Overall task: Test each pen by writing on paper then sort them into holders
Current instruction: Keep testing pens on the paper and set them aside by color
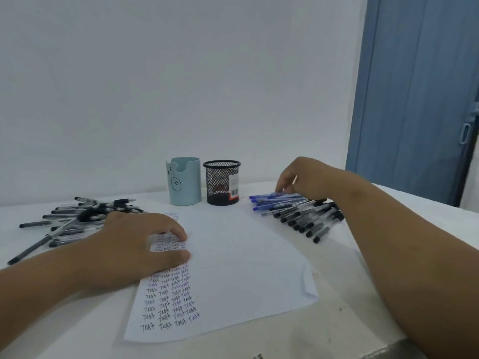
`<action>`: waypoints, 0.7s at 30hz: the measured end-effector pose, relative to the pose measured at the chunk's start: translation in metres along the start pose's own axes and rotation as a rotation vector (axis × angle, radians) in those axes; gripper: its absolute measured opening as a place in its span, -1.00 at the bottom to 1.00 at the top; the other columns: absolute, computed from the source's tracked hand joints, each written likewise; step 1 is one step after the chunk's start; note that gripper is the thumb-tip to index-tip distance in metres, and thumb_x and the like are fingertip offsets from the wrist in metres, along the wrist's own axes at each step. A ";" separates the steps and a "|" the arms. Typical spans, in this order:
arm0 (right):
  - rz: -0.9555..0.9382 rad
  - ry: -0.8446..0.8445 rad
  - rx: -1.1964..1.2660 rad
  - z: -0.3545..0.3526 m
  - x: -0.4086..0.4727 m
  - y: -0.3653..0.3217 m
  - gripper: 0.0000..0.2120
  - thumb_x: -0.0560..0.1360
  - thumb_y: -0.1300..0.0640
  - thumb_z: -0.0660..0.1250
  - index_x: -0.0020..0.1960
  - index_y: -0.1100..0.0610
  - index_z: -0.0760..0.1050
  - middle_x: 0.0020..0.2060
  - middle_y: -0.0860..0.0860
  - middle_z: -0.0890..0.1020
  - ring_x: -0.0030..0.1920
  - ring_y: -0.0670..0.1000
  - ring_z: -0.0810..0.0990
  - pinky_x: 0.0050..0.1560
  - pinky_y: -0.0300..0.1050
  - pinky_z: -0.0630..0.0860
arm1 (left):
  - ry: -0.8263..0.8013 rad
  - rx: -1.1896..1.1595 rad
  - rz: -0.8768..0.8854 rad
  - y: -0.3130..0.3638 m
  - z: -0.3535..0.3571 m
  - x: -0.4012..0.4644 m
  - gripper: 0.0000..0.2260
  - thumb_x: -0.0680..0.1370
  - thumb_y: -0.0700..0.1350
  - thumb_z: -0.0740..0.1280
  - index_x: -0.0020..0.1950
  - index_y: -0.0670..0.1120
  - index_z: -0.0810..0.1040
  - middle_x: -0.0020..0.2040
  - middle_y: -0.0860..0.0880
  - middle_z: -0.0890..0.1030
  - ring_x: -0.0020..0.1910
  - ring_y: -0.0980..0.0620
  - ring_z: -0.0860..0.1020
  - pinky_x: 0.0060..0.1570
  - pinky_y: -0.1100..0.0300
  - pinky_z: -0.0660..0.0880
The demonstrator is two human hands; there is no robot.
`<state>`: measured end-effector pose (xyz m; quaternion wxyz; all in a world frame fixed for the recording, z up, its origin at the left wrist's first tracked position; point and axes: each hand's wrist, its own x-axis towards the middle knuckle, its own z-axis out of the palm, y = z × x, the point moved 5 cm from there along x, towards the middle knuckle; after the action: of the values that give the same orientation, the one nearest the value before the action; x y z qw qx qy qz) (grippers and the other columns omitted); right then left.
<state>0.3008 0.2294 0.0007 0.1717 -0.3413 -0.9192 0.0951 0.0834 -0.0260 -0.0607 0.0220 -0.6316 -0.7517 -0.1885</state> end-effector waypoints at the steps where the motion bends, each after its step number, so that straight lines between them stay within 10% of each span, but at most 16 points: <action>1: -0.020 0.055 0.000 0.002 0.003 -0.002 -0.80 0.57 0.27 0.35 0.03 0.04 0.71 -0.06 -0.03 0.68 -0.13 -0.07 0.59 -0.23 -0.30 0.43 | 0.002 0.001 -0.002 -0.001 0.000 0.000 -0.38 0.21 0.65 0.12 0.18 0.45 0.45 0.18 0.56 0.44 0.25 0.35 0.39 0.46 0.01 0.20; 8: 0.041 0.134 -0.161 0.028 0.025 0.003 -0.69 0.59 0.25 0.30 0.25 -0.01 0.62 0.10 -0.11 0.67 0.08 -0.05 0.56 0.17 -0.12 0.48 | -0.007 -0.009 -0.016 -0.003 -0.001 0.000 -0.37 0.21 0.65 0.13 0.19 0.46 0.45 0.17 0.51 0.49 0.31 0.26 0.36 0.46 -0.01 0.19; 18: 0.049 0.163 -0.088 0.026 0.026 0.009 -0.76 0.57 0.25 0.30 0.20 0.26 0.61 0.20 0.14 0.65 0.23 0.20 0.59 0.25 0.17 0.53 | -0.018 -0.025 0.037 0.002 -0.002 0.002 -0.42 0.23 0.63 0.13 0.17 0.47 0.45 0.17 0.60 0.42 0.23 0.49 0.35 0.40 0.15 0.18; 21: -0.055 0.198 -0.022 0.021 0.020 -0.020 -0.79 0.59 0.17 0.33 0.18 0.12 0.66 0.15 0.00 0.68 0.13 0.02 0.63 0.24 -0.04 0.53 | 0.045 -0.167 0.014 0.000 -0.012 0.002 -0.67 0.37 0.46 0.32 0.11 0.47 0.52 0.10 0.52 0.53 0.16 0.48 0.44 0.20 0.35 0.32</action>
<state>0.2673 0.2262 -0.0076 0.2604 -0.3257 -0.9077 0.0464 0.0802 -0.0282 -0.0496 -0.0126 -0.6320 -0.7283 -0.2645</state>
